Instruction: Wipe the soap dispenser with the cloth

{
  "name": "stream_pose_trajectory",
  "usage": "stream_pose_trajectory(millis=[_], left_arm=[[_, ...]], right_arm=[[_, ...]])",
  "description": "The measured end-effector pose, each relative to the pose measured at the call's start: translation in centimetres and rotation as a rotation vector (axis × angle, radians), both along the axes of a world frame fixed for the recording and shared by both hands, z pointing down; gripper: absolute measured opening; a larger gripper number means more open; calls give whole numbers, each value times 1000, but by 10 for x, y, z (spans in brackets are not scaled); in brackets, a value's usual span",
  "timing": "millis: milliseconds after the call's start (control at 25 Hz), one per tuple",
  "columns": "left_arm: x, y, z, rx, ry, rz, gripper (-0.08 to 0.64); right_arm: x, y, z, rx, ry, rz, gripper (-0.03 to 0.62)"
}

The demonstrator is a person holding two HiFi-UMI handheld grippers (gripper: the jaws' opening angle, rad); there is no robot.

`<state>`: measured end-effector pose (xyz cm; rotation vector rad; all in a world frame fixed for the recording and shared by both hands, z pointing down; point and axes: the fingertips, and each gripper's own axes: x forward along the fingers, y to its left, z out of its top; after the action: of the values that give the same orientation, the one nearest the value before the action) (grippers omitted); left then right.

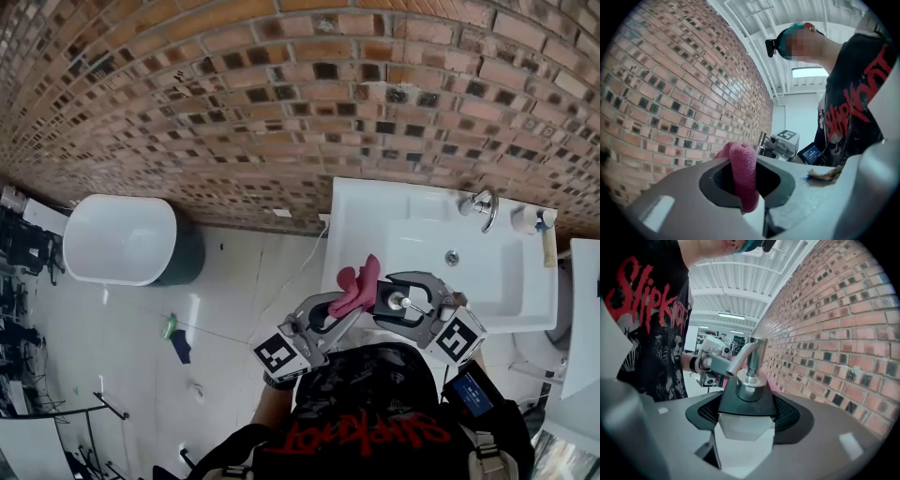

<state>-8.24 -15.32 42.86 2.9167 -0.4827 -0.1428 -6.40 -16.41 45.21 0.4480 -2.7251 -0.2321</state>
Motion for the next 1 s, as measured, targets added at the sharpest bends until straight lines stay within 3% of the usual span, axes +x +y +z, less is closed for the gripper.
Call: stream_pose_trajectory(millis=[120, 560, 760, 1000], left_arm=[[0, -3, 17, -36, -53, -12, 51], [-9, -24, 78, -152, -207, -89, 51], [-12, -27, 93, -197, -200, -85, 51], [-6, -23, 110, -239, -197, -33, 51]], right_arm=[[2, 1, -13, 37, -50, -27, 314], [8, 3, -41, 68, -100, -93, 308], [13, -7, -49, -155, -298, 88, 307], [14, -13, -46, -147, -293, 102, 307]])
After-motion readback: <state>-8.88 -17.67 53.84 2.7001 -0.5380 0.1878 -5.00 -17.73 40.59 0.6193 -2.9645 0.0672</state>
